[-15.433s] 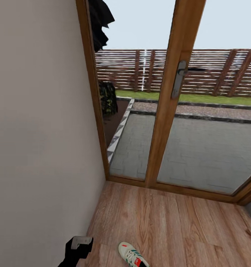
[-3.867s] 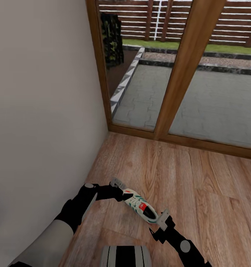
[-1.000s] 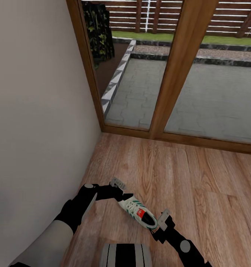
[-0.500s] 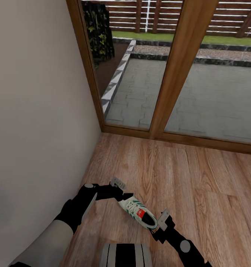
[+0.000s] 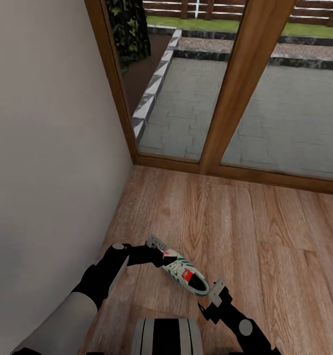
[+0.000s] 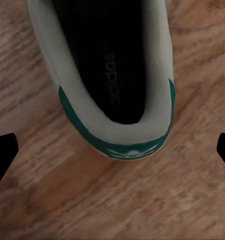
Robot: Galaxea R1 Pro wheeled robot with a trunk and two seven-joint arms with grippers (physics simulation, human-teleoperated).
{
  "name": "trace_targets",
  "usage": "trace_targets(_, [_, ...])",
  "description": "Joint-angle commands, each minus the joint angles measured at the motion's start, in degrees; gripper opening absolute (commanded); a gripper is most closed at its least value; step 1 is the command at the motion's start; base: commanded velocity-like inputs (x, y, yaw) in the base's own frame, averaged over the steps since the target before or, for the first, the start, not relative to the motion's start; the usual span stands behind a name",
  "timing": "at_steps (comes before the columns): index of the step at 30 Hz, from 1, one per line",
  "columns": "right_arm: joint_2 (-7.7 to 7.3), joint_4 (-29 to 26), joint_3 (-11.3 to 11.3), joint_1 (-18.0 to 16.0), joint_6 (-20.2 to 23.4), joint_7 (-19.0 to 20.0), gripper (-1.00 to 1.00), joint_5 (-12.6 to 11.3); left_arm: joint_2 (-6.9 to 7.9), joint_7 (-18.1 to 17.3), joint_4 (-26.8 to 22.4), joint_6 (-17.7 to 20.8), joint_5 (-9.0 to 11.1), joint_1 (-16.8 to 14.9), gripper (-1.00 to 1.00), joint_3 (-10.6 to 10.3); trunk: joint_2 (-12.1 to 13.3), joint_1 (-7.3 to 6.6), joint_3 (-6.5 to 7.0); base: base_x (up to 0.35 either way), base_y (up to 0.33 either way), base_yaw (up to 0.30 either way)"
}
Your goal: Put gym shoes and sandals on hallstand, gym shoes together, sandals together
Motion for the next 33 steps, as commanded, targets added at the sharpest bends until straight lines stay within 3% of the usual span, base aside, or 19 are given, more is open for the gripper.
trace_targets(1, [-0.02,-0.04,0.01,-0.01,-0.22,0.09,1.00,0.60,-0.03,-0.30,-0.09,0.27,-0.42,-0.01,1.00,0.11,-0.03,0.01,-0.35,0.000,0.000,0.000])
trace_targets(7, [-0.02,-0.04,0.01,-0.01,-0.23,0.09,1.00,0.60,-0.05,-0.35,-0.63,0.33,-0.42,-0.09,1.00,0.11,-0.11,0.17,-2.22,0.000,0.000,0.000])
trace_targets(14, [-0.02,-0.10,0.02,-0.01,-0.22,0.09,1.00,0.60,-0.06,-0.24,-4.20,0.71,-0.40,-0.04,1.00,0.15,-0.11,0.17,-2.40,0.000,0.000,0.000])
trace_targets(33, [-0.02,-0.12,-0.05,-0.02,-0.22,0.09,1.00,0.60,-0.06,-0.28,-4.65,0.79,-0.40,-0.03,1.00,0.17,-0.14,0.22,-2.86,0.000,0.000,-0.076])
